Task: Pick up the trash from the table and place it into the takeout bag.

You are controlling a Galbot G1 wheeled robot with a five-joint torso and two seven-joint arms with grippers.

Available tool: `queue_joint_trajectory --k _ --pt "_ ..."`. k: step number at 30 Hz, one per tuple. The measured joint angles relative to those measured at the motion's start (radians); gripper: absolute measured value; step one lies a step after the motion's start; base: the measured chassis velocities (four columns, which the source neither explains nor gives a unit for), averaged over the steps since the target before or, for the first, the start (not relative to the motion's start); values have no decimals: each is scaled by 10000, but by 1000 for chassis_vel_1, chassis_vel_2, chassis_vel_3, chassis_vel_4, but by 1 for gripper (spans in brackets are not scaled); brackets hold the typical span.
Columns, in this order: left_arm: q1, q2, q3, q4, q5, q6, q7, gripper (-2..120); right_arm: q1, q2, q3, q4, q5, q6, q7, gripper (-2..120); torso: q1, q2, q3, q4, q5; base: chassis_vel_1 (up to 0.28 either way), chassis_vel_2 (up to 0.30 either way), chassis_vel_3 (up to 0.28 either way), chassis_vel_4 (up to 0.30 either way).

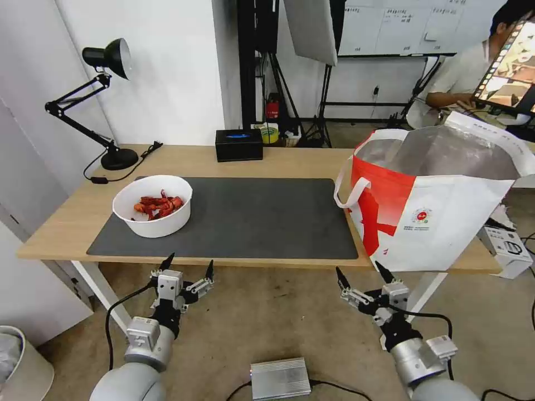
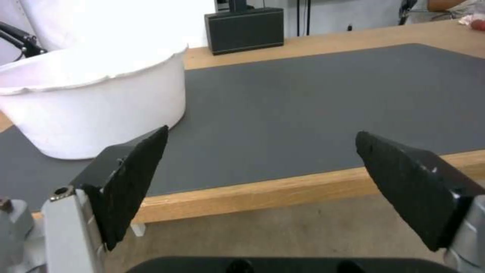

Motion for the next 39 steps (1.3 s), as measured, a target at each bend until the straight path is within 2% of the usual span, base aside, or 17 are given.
queue_joint_trajectory --k 13,21,23,24,27,28,30,31,32,35,39 --pt "23 -20 -43 55 -34 0 8 100 84 76 22 -54 -69 13 -12 100 0 -1 0 0 0 0 0 0 0" --pt "-364 402 -893 -172 -1203 454 -40 100 89 70 34 -54 -65 13 -21 100 0 -1 0 -1 -2 0 0 0 0" --pt "-682 874 -1416 -184 -1904 624 -255 100 92 69 36 -54 -63 13 -23 100 0 -1 0 2 -2 0 0 0 0" --pt "-682 874 -1416 -184 -1904 624 -255 100 92 69 36 -54 -63 13 -23 100 0 -1 0 2 -2 0 0 0 0" --pt "-1355 1816 -1907 91 -2948 955 -585 100 94 66 39 -53 -60 13 -27 100 0 0 1 0 -3 0 0 0 0" --pt "-1355 1816 -1907 91 -2948 955 -585 100 94 66 39 -53 -60 13 -27 100 0 0 1 0 -3 0 0 0 0" --pt "-2065 2678 -2154 484 -3857 1297 -895 100 96 65 41 -53 -57 13 -28 100 1 -1 1 0 0 0 0 0 0" --pt "-2433 3056 -2169 709 -4385 1510 -1091 100 96 64 42 -52 -57 13 -30 100 1 -1 1 1 -3 0 0 0 0" --pt "-2433 3056 -2169 709 -4385 1510 -1091 100 96 64 42 -52 -57 13 -30 100 1 -1 1 1 -3 0 0 0 0" --pt "-3671 3925 -1938 1437 -5948 2306 -1815 100 97 62 44 -51 -54 13 -32 100 1 -1 1 -1 -1 0 0 0 0" --pt "-4495 4346 -1581 1962 -6772 2803 -2221 100 97 62 45 -51 -52 13 -32 100 2 -1 2 0 -4 0 0 0 0"
